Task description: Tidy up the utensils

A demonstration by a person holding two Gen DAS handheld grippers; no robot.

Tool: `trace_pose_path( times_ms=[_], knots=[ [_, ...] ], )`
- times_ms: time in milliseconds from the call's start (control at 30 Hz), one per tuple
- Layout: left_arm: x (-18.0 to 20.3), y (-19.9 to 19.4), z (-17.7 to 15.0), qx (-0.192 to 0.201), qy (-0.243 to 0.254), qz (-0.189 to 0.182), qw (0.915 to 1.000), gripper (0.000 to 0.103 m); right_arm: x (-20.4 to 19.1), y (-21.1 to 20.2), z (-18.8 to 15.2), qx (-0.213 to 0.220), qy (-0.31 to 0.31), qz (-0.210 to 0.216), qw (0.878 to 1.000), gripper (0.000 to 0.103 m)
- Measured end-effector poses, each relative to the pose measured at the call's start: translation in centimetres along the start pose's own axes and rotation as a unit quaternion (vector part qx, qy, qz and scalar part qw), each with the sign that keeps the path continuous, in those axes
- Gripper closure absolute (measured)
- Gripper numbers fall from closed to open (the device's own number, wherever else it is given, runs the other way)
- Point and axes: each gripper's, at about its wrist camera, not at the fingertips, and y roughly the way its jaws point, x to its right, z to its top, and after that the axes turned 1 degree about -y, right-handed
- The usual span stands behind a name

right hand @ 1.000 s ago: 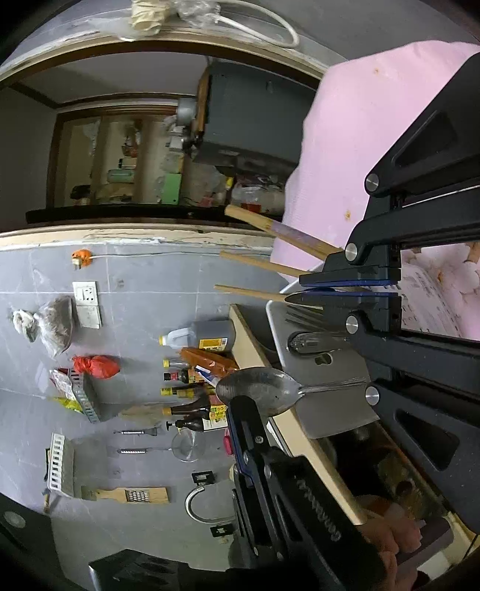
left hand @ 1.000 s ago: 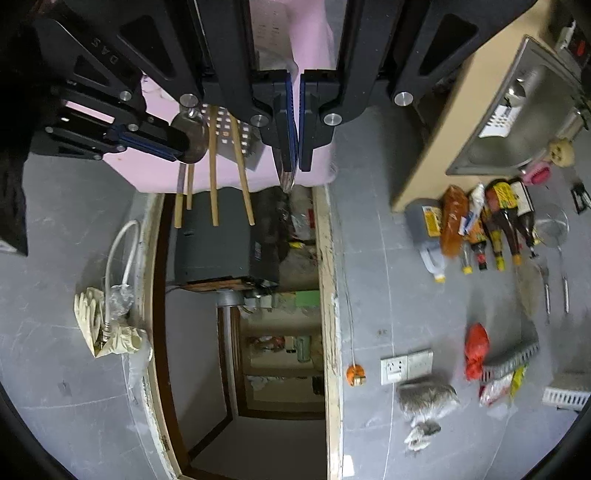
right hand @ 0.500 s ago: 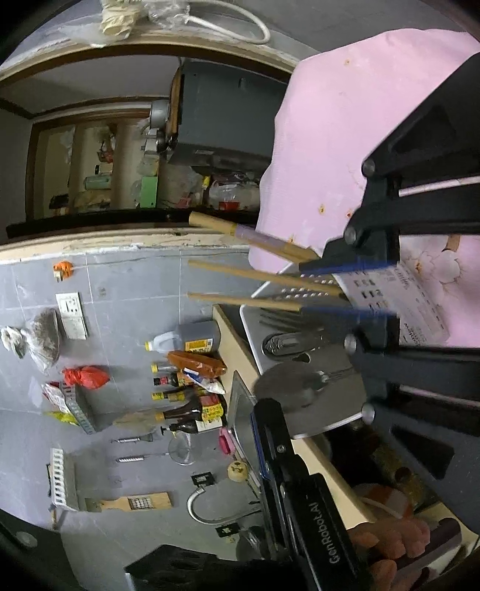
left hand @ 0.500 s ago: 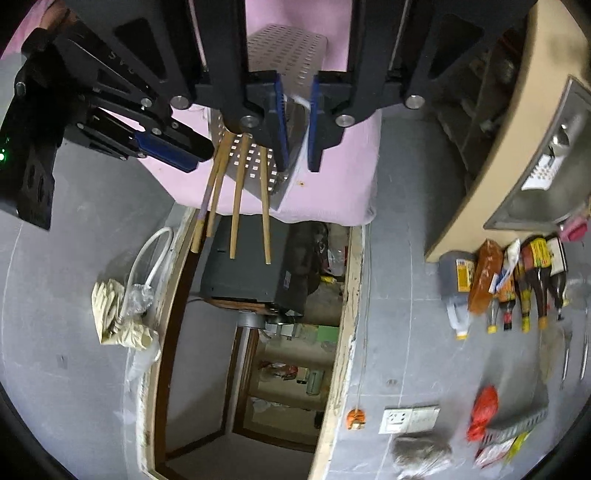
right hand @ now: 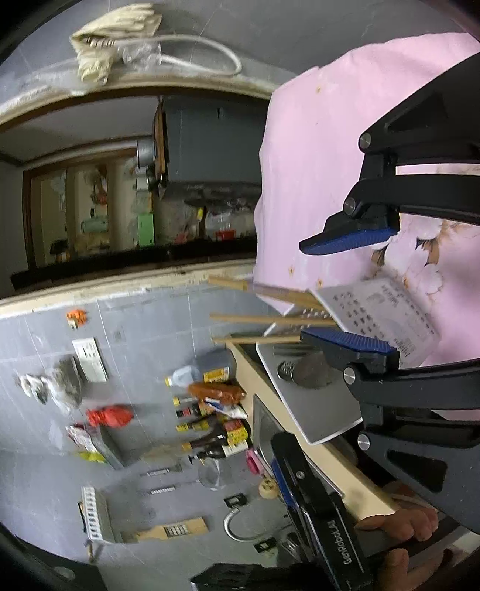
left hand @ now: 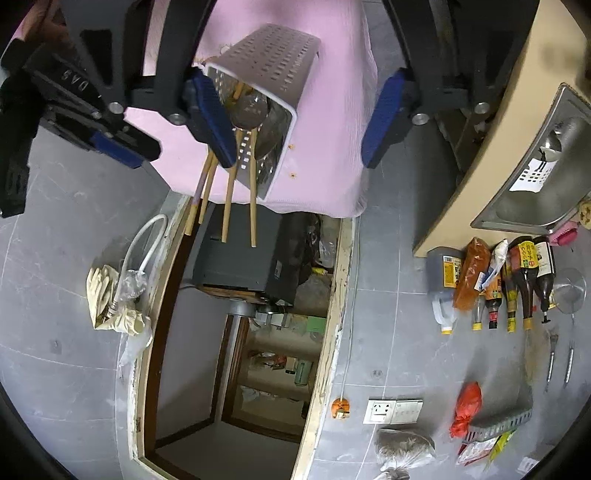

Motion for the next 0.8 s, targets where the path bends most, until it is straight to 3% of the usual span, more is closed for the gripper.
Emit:
trace_pose_path(
  times_ms=[133,200,300,500,800],
  knots=[
    [0.6,-1.3,-0.5,0.005,0.006,0.001,1.0,0.012,0.9,-2.0,-0.1,0.006,0.015,-0.023,1.0,0.053],
    [0.9,-1.8,-0.7,0.004,0.006,0.002,1.0,0.003,1.5,-3.3,-0.2,0.01,0.021,-0.036,0.999,0.043],
    [1.6,-3.2,-1.3,0.011,0.002,0.004,0.9999,0.0,2.3,-5.3,-0.6,0.012,0.028,-0.053,0.998,0.025],
    [3.2,-5.8,-2.7,0.014,0.01,0.009,0.9998,0.0,3.8,-9.6,-1.9,0.019,0.04,-0.081,0.996,0.002],
    [6.0,-12.0,-6.0,0.018,0.007,0.023,0.9996,0.0,4.1,-17.6,-4.2,0.037,0.025,-0.105,0.993,0.001]
  ],
)
